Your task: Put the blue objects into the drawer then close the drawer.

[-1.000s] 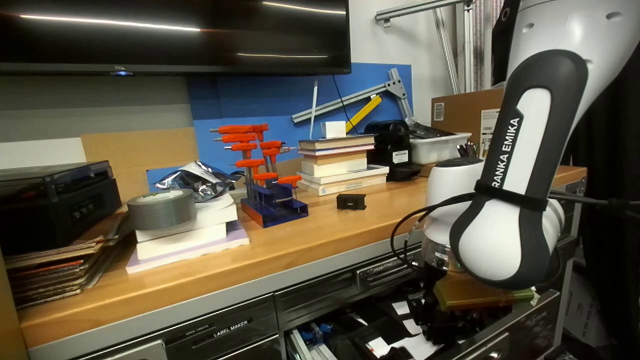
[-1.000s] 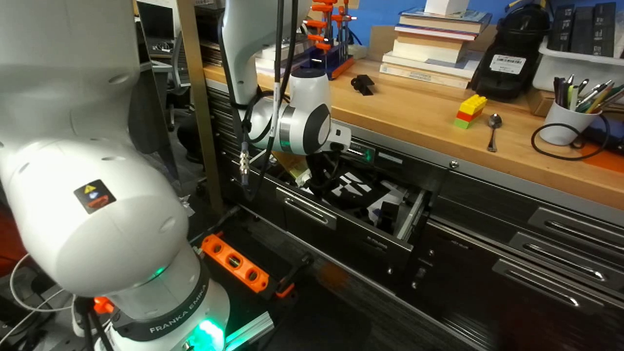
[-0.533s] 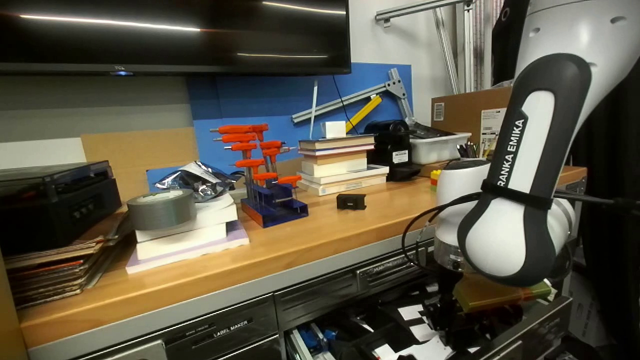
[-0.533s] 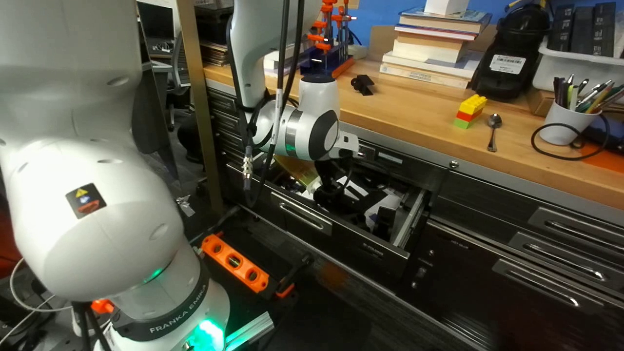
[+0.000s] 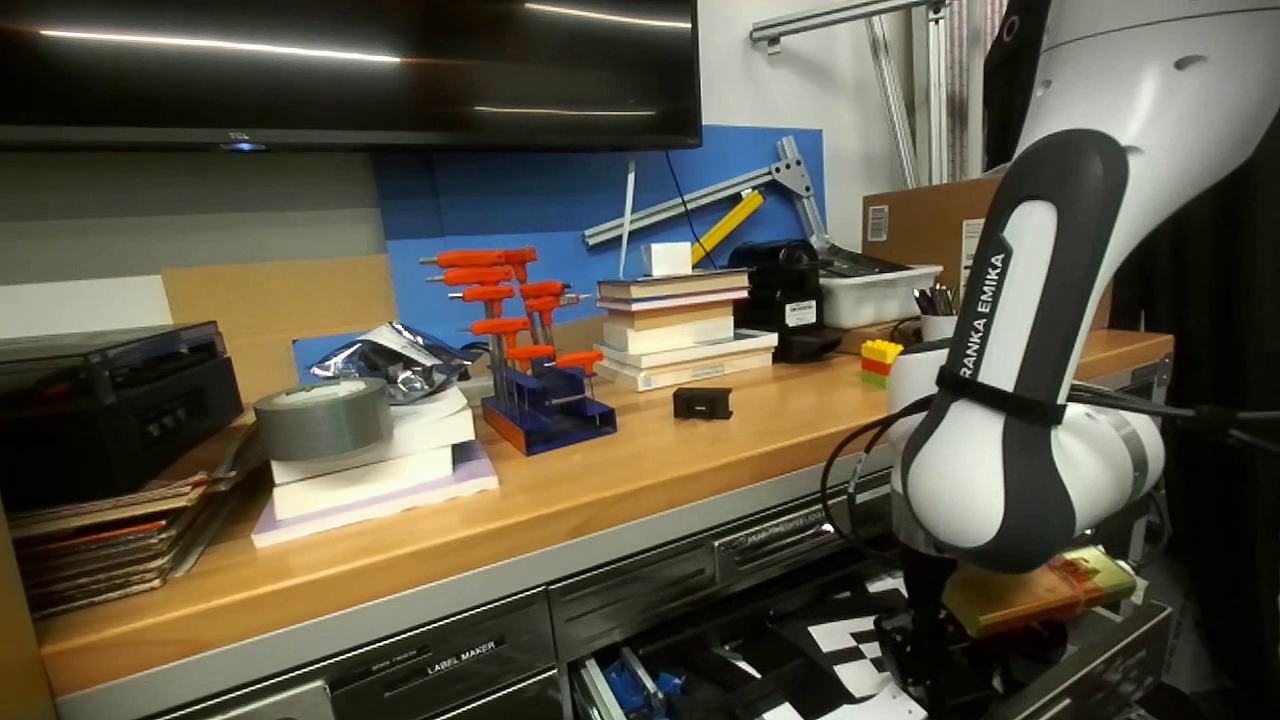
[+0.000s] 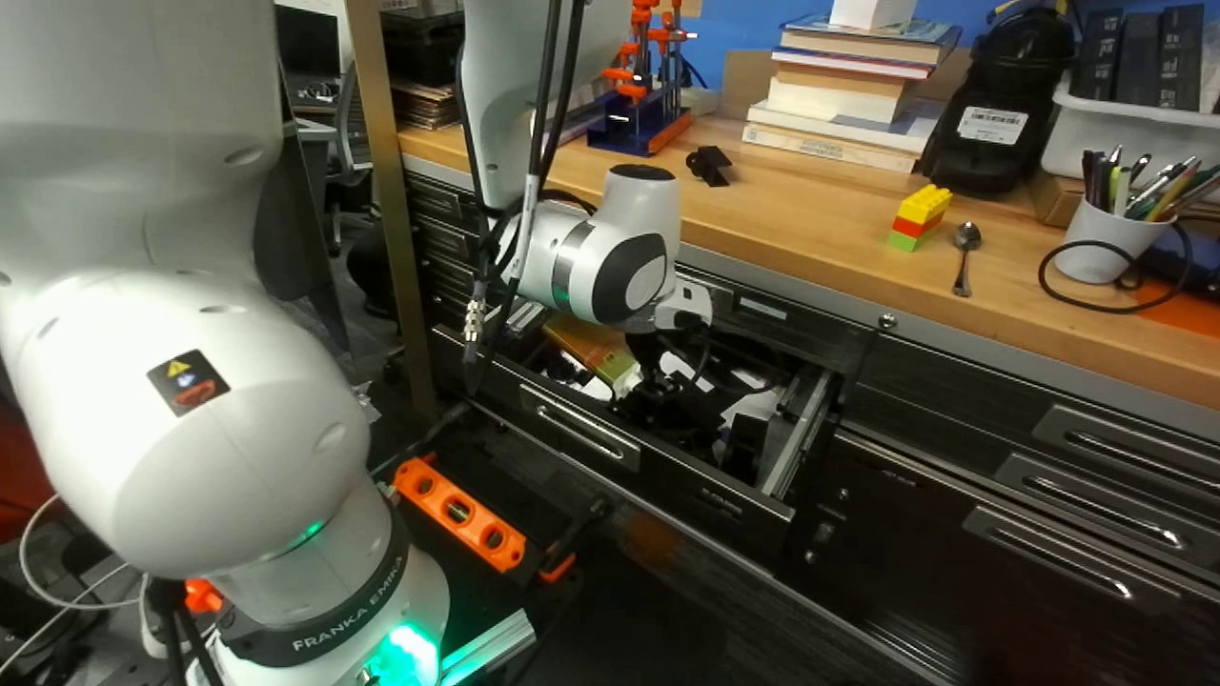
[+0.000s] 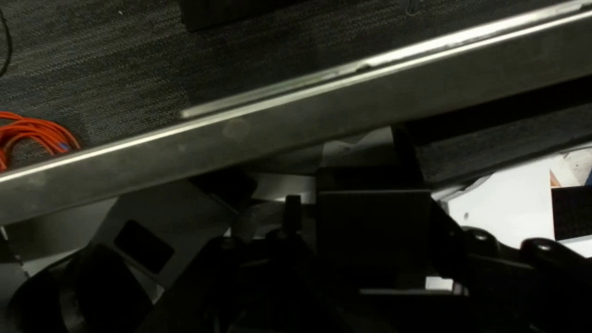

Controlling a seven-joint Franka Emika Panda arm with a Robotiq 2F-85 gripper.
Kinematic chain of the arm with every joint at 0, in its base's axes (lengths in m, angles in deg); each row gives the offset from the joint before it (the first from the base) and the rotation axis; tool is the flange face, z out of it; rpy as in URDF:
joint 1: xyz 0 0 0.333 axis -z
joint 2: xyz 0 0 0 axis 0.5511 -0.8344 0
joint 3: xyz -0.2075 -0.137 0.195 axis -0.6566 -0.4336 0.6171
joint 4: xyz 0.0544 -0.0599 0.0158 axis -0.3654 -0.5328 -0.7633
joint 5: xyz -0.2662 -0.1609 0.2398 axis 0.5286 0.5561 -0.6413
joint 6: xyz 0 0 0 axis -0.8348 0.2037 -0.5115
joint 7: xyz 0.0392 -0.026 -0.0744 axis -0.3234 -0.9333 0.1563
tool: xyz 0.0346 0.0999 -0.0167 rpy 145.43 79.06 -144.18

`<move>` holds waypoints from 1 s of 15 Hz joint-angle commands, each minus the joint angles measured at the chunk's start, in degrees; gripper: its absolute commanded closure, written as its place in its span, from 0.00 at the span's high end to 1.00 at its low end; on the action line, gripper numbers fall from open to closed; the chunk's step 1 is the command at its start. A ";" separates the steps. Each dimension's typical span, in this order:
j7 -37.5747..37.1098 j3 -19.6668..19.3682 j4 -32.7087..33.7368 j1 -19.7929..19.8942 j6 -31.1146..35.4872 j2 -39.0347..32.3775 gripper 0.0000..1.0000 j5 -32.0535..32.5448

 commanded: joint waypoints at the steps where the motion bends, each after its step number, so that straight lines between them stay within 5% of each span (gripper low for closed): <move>1: 5.51 1.85 -0.57 0.32 -1.12 2.45 0.95 -5.75; 7: 8.66 2.09 -2.40 -1.29 -8.21 16.66 1.00 -8.83; 15: 8.98 3.84 7.63 -2.96 -32.66 31.38 1.00 -12.95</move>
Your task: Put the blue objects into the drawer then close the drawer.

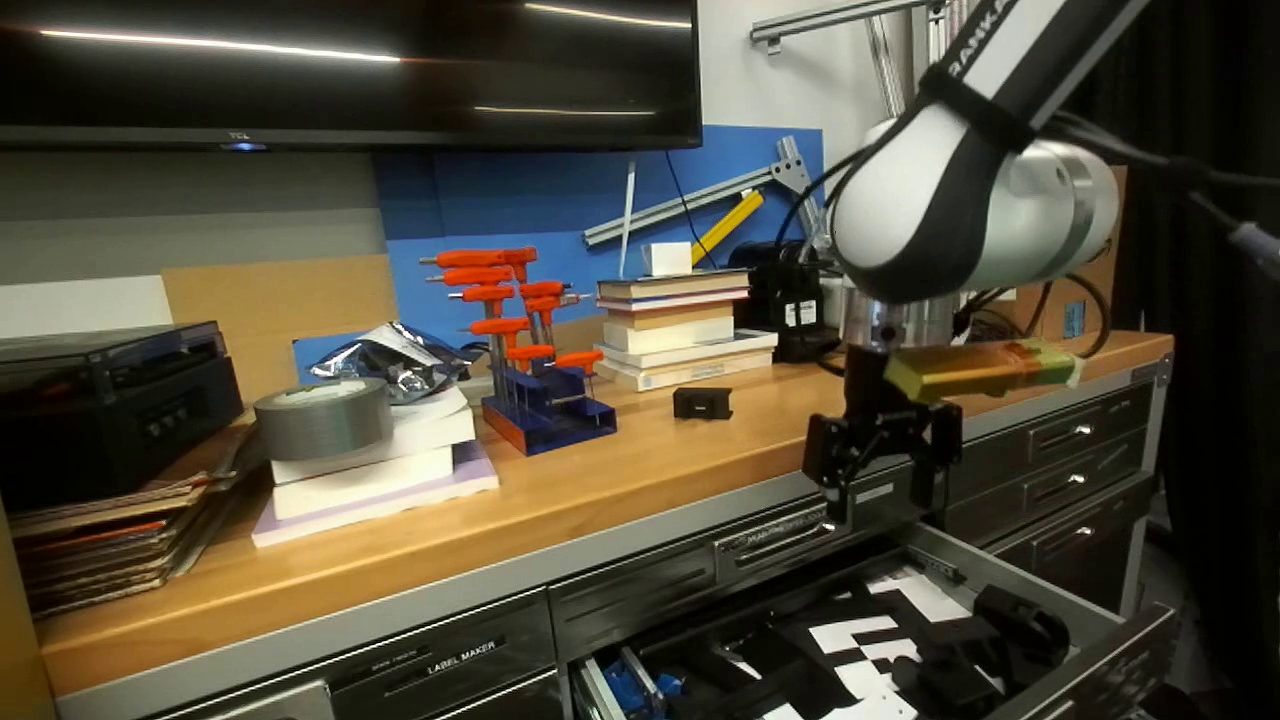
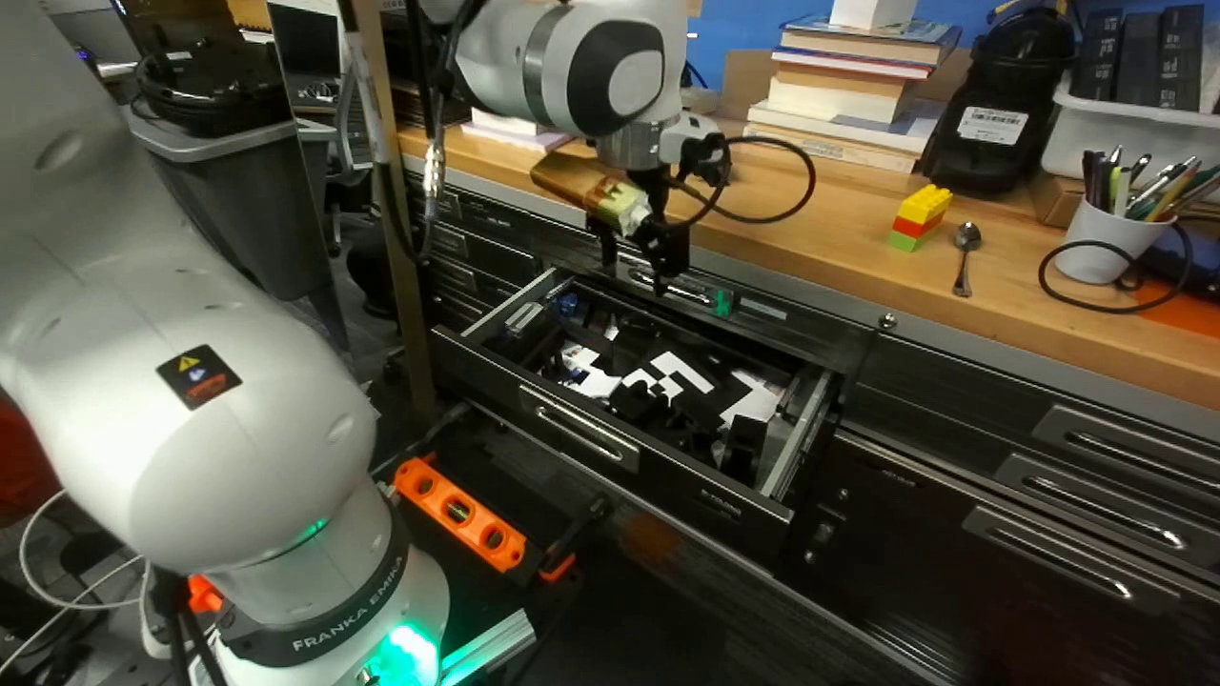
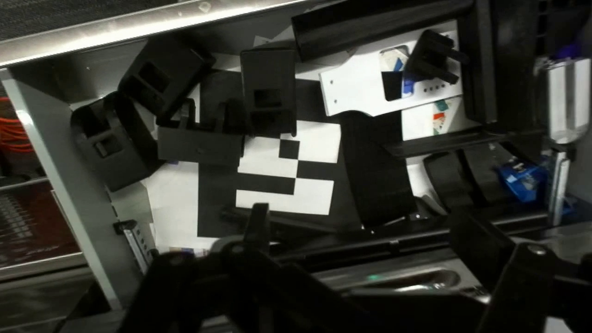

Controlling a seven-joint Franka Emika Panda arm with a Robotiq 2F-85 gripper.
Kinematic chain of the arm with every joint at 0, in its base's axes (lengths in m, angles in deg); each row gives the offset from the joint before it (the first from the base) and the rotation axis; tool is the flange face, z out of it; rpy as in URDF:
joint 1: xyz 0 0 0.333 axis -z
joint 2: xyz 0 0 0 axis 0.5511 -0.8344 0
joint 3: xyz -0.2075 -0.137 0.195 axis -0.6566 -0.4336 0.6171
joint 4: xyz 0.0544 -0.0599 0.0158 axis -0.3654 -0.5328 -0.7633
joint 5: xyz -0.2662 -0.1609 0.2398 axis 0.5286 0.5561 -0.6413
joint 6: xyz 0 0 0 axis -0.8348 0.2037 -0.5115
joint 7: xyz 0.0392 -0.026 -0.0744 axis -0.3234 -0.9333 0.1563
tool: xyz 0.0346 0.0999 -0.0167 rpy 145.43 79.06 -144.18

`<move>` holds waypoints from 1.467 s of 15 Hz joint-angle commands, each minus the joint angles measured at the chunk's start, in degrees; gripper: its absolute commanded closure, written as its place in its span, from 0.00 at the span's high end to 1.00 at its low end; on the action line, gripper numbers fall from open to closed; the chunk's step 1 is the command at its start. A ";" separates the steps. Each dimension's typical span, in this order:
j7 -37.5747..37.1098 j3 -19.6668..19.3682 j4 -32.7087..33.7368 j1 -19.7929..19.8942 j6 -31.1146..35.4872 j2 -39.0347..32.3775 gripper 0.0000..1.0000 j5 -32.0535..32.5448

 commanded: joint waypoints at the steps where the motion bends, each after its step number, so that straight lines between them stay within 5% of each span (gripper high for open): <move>1: -0.18 0.35 5.70 -0.59 -9.09 4.26 1.00 -1.91; 12: -16.96 3.86 21.57 -0.12 -6.26 -6.30 1.00 6.46; 22: -32.37 1.08 38.18 -3.06 -5.00 -19.93 1.00 13.43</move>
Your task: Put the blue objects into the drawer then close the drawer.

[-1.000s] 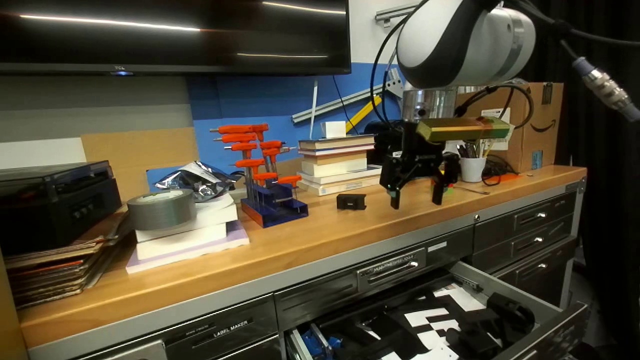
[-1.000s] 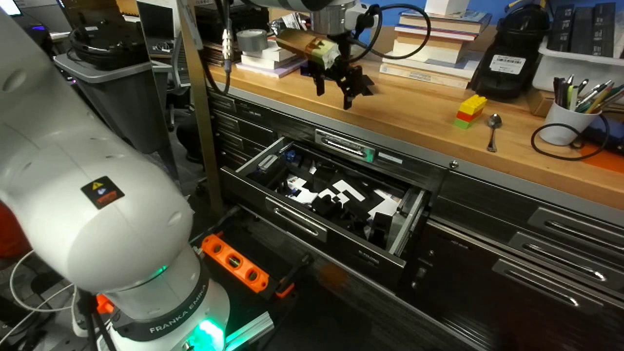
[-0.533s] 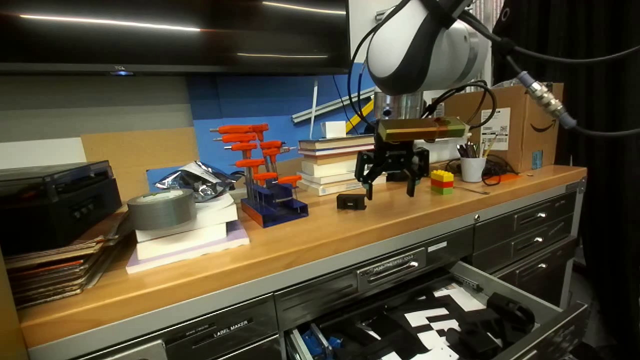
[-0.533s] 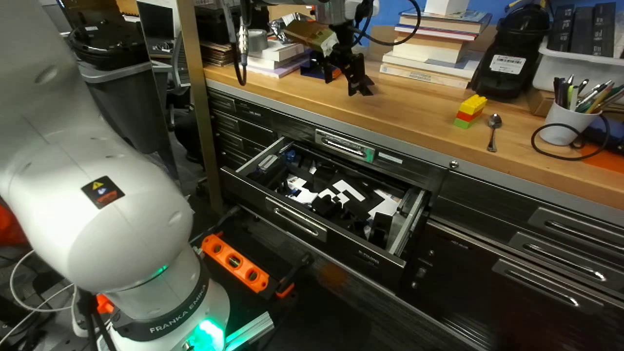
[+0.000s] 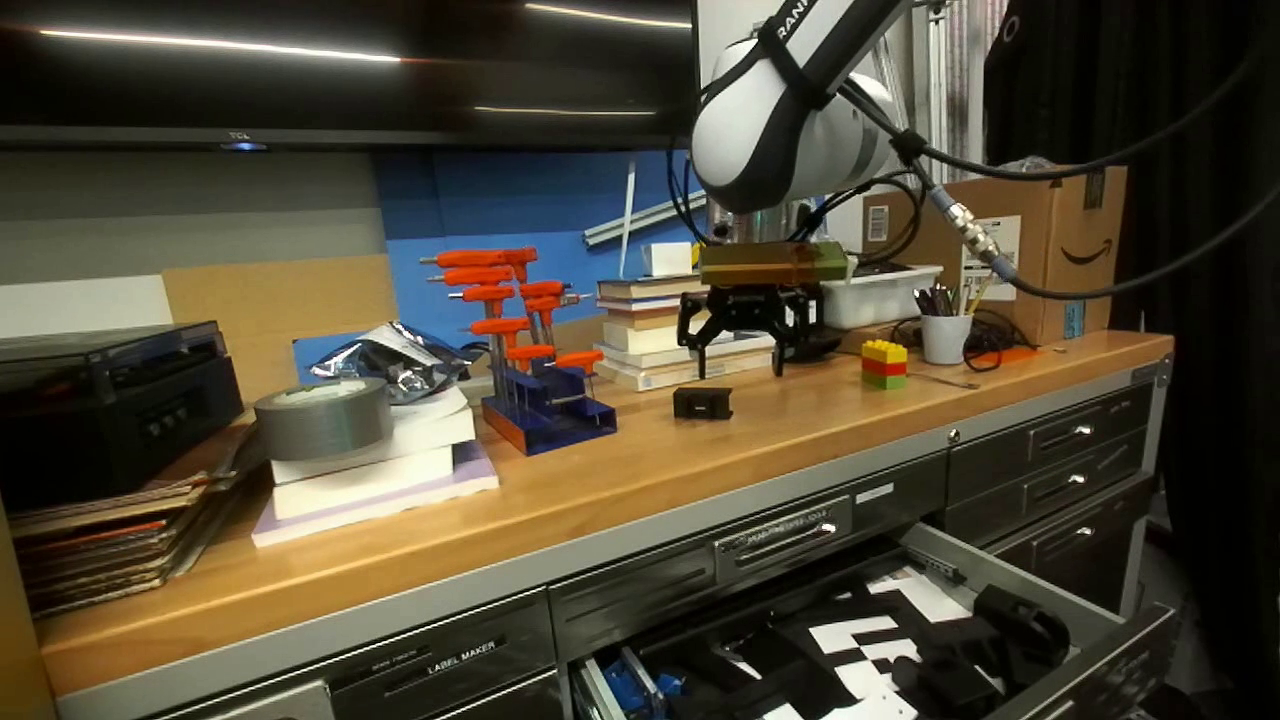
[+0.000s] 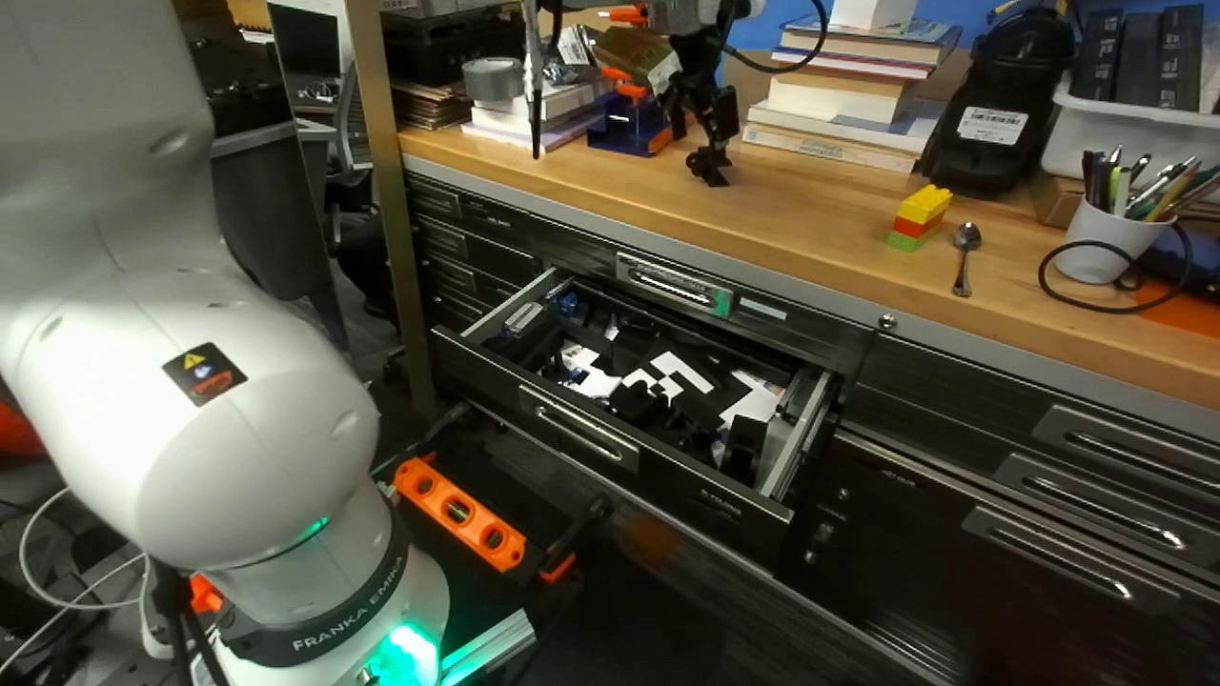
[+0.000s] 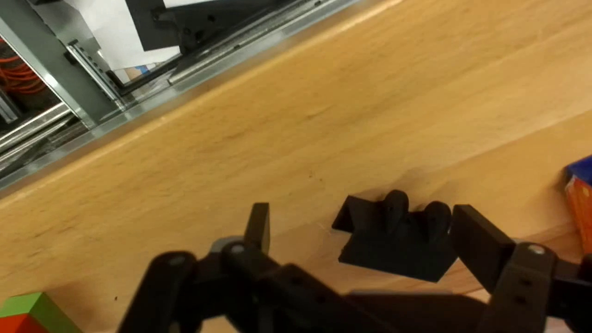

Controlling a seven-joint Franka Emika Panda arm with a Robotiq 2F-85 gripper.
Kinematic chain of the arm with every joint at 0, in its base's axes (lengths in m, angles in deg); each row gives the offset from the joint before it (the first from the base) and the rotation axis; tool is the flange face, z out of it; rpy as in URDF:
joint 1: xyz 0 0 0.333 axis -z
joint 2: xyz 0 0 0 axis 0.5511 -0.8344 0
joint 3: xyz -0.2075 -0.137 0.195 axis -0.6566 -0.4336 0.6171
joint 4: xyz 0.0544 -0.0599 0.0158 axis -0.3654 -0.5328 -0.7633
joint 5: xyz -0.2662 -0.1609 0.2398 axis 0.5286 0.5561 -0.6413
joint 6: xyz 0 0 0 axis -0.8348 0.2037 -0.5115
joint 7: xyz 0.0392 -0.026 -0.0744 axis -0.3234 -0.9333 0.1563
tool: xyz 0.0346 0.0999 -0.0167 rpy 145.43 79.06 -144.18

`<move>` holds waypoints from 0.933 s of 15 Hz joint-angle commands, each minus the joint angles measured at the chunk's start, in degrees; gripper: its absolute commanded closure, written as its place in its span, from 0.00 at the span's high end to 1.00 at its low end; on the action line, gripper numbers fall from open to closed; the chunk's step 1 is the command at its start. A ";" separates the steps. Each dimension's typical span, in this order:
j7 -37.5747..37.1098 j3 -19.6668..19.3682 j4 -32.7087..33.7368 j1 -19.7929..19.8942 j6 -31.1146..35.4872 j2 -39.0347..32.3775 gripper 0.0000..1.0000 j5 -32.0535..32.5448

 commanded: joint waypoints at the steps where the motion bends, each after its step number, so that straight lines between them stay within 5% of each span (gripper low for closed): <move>1: -6.94 -2.13 7.95 -2.64 -0.03 -5.97 1.00 3.40; 8: -23.14 -7.21 19.04 -8.02 -9.50 -15.07 1.00 10.01; 14: -22.48 -6.59 24.39 -7.50 -13.03 -17.81 1.00 5.55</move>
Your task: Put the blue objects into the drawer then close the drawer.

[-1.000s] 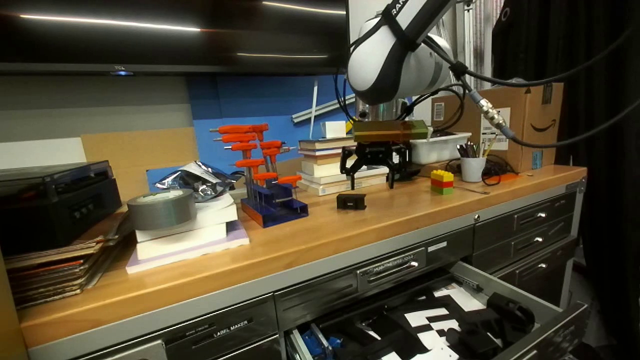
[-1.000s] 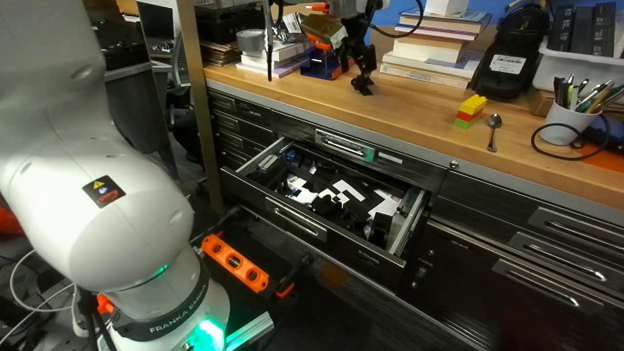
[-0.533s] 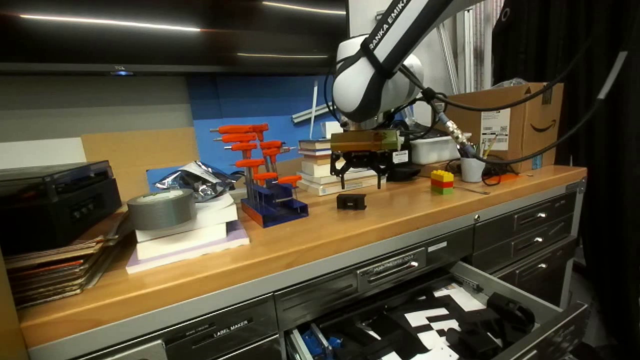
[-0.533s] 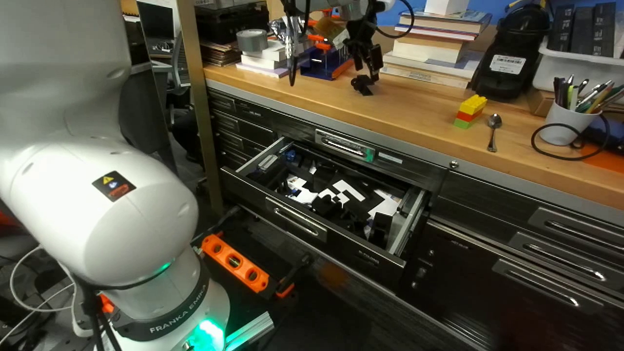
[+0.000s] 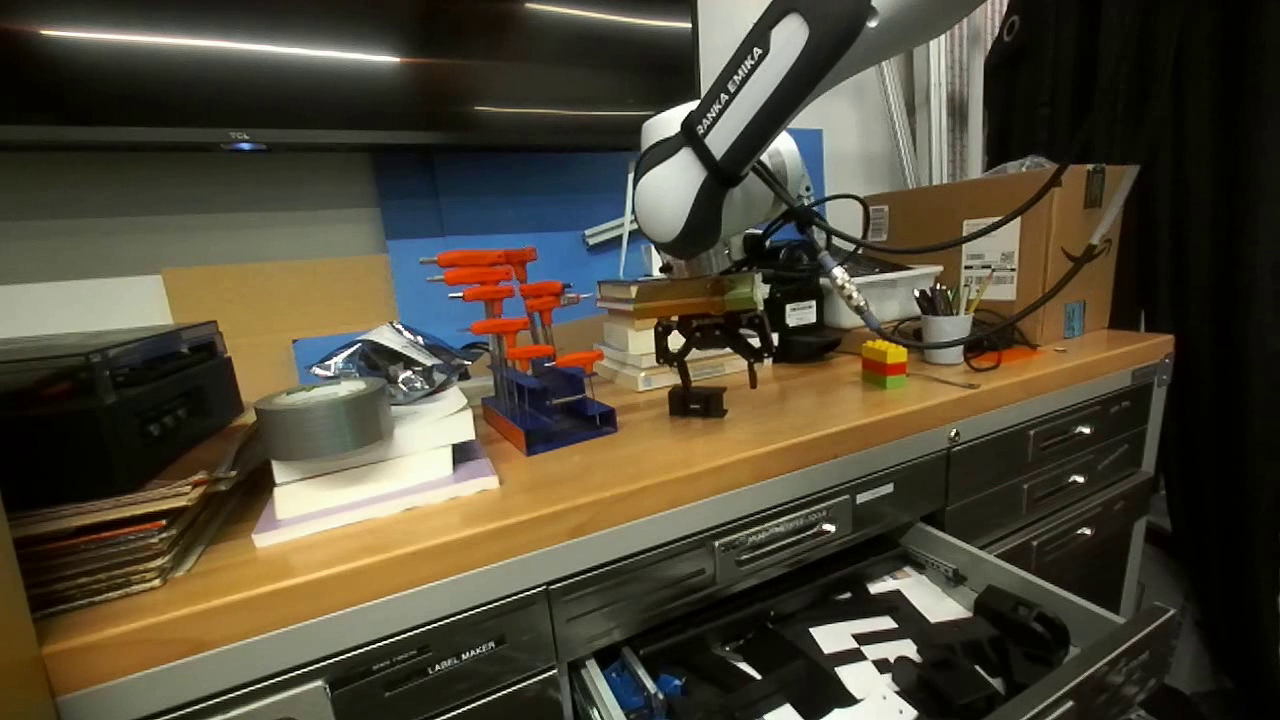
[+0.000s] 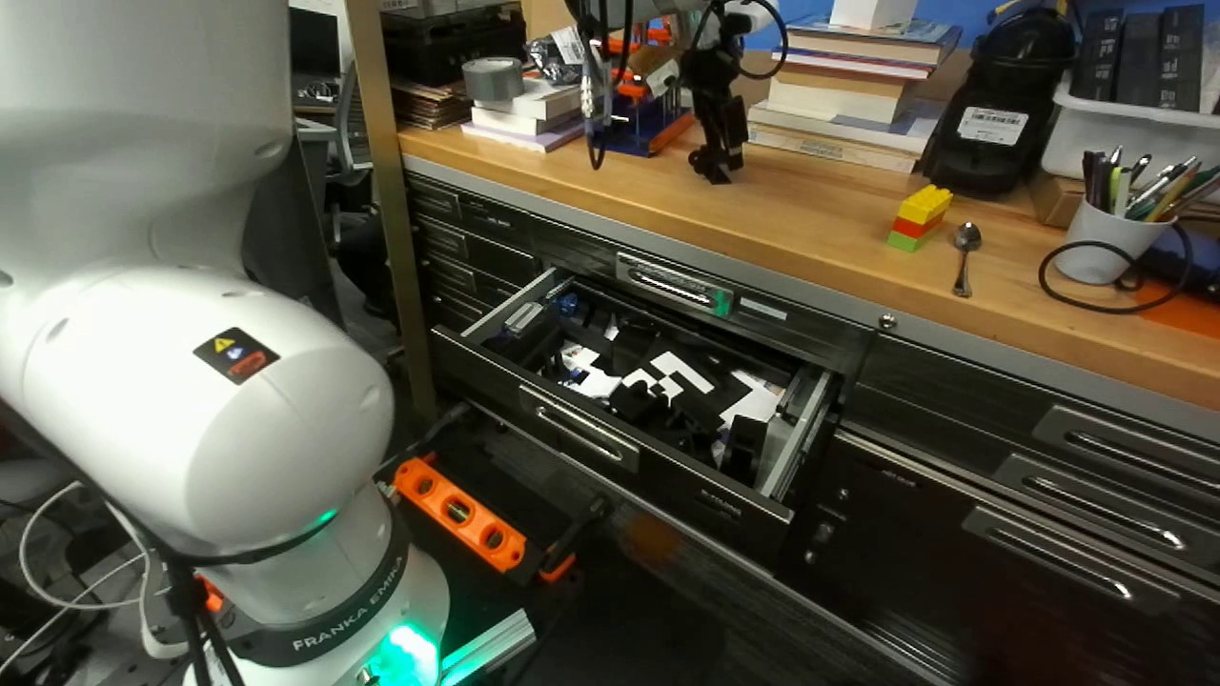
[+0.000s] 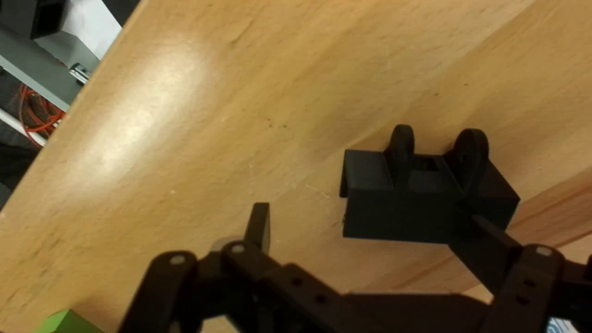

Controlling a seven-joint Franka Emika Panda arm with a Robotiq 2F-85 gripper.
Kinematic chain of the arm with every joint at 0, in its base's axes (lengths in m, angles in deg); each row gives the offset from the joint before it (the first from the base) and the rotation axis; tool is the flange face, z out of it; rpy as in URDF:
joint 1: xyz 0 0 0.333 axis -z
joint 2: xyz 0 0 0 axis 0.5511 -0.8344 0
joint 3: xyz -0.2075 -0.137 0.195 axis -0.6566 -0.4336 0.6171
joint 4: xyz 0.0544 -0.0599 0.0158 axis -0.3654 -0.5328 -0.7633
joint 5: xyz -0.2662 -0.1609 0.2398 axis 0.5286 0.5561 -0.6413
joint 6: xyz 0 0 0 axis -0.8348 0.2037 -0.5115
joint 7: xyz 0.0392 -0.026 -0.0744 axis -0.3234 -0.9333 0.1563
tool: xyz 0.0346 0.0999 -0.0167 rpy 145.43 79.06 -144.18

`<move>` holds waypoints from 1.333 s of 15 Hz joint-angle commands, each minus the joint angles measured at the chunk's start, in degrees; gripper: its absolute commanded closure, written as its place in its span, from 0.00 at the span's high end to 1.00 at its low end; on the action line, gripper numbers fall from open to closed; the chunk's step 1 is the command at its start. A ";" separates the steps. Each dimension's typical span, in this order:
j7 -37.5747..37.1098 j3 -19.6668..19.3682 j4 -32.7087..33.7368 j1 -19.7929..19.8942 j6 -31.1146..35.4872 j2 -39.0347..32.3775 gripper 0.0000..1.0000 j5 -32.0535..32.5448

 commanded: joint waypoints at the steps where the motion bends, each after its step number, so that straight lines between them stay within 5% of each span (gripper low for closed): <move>1: -0.14 -0.33 4.71 -0.32 -2.32 -1.61 1.00 -2.35; 20: 1.81 0.34 7.57 0.54 -0.17 -5.05 1.00 -11.40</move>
